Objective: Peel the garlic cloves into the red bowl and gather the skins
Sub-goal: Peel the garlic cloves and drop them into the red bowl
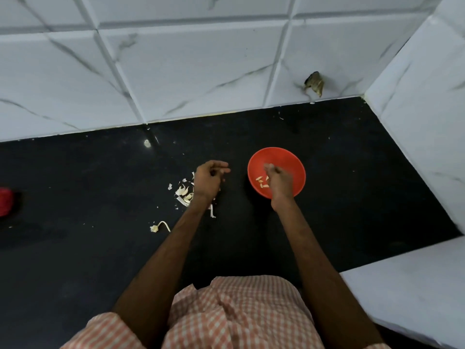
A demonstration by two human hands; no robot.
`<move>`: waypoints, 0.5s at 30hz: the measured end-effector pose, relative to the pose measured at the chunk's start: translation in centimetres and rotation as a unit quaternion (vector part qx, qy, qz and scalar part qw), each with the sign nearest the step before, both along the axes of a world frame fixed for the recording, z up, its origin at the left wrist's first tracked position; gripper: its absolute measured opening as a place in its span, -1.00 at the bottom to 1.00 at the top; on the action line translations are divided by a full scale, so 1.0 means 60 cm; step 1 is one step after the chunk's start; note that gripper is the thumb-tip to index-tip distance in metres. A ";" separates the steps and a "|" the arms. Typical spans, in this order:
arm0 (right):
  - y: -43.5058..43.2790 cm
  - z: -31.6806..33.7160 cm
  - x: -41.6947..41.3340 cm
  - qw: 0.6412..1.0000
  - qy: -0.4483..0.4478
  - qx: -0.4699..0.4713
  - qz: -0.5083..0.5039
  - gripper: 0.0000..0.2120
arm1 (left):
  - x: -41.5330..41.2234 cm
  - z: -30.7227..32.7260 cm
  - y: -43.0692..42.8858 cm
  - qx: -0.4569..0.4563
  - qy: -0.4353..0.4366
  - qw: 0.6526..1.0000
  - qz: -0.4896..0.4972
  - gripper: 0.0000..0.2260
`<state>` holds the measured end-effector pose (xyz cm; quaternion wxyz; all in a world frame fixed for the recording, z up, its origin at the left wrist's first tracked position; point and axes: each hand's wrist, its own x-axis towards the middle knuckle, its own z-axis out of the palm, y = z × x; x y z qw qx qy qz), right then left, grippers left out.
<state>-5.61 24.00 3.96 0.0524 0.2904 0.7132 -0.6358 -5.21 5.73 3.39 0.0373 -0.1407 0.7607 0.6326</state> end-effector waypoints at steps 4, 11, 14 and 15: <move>-0.073 -0.003 0.023 0.968 0.144 0.147 0.142 -0.84 | 0.017 -0.030 -0.081 -0.106 0.013 0.990 0.090 -0.83; -0.159 -0.083 0.064 0.779 0.109 0.345 0.512 -0.49 | 0.076 -0.064 -0.143 -0.361 -0.068 0.923 -0.115 -0.67; -0.163 -0.097 0.060 0.771 0.139 0.374 0.497 -0.67 | 0.081 -0.074 -0.149 -0.377 -0.076 0.913 -0.138 -0.67; -0.162 -0.098 0.057 0.776 0.145 0.374 0.487 -0.74 | 0.081 -0.074 -0.149 -0.372 -0.072 0.915 -0.137 -0.69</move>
